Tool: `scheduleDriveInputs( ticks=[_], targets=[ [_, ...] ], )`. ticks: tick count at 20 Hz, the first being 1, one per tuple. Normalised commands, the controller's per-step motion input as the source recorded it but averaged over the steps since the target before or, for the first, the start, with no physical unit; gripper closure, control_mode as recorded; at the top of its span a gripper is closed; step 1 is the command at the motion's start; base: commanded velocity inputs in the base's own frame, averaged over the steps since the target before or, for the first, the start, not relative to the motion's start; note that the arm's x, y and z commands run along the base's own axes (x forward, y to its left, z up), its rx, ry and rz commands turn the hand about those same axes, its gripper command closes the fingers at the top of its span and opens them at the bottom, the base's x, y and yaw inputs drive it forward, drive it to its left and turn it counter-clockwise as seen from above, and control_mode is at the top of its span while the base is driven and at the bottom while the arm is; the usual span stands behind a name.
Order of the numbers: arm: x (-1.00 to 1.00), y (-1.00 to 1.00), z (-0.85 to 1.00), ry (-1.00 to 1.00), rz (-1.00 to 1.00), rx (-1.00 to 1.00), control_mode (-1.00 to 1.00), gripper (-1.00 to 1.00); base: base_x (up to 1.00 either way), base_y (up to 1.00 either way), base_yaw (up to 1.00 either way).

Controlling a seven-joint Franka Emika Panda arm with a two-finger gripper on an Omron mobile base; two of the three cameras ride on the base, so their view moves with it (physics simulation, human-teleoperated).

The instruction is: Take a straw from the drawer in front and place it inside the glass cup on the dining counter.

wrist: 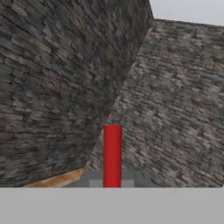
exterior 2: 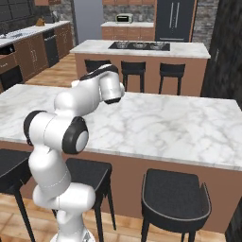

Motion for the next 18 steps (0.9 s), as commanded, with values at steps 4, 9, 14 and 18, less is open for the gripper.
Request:
scheduleDriveInputs(
  ticks=[4,9,14,18],
  targets=[
    [0.01,0.0,-0.03,-0.02,0.0,0.0,-1.0,1.0,0.0,0.0,0.0],
    [0.06,0.0,-0.05,0.0,0.0,0.0,-1.0,1.0,0.0,0.0,0.0],
    [0.1,0.06,-0.08,0.0,0.0,0.0,-1.0,1.0,0.0,0.0,0.0],
    [0.07,0.03,-0.08,0.01,0.0,0.0,-1.0,1.0,0.0,0.0,0.0]
  ],
)
